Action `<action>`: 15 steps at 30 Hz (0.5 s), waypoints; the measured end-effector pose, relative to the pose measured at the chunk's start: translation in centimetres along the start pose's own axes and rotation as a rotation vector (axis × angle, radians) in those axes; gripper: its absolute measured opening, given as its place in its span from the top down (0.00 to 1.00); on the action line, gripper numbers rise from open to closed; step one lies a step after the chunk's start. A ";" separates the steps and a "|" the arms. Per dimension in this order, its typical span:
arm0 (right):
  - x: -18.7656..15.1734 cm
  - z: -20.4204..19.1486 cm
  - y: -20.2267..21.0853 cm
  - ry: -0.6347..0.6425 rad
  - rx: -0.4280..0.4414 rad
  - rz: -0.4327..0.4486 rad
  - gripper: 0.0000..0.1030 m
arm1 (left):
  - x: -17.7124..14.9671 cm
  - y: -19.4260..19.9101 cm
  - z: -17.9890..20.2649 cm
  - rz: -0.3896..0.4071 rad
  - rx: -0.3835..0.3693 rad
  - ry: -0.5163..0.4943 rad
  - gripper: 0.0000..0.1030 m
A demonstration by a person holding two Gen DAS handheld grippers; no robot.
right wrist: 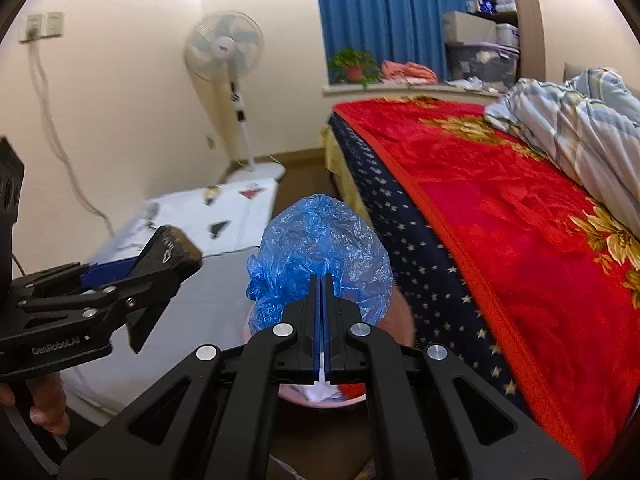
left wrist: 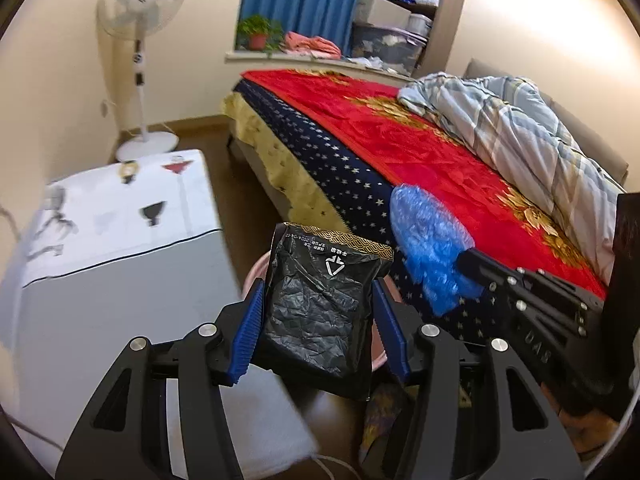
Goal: Collect trash
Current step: 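Carry both items over the wastebasket and open both tools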
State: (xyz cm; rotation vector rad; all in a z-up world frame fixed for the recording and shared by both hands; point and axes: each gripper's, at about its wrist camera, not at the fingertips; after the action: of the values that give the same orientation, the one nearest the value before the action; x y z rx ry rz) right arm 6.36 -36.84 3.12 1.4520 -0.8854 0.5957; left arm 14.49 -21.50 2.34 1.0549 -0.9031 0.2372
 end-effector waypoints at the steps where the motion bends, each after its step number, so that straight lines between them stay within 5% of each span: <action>1: 0.0 0.4 -0.8 -0.001 -0.009 -0.012 0.99 | 0.3 -1.3 0.1 -0.007 0.005 0.000 0.49; 7: 0.0 3.0 -6.1 -0.048 -0.044 -0.112 0.98 | 1.1 -8.0 0.4 -0.073 0.009 -0.017 0.49; 15: -0.1 3.5 -9.9 -0.037 -0.065 -0.181 0.96 | 0.9 -12.2 -0.7 -0.126 0.029 -0.007 0.47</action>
State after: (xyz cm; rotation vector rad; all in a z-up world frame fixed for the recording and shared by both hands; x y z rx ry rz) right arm 13.79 -40.98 -3.12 1.4692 -0.7848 0.4030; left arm 22.30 -27.31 -5.01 1.1358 -0.8379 0.1425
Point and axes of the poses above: each gripper's, at about its wrist camera, not at the fingertips, and y roughly against the way its jaws point, z to its right, x to its top
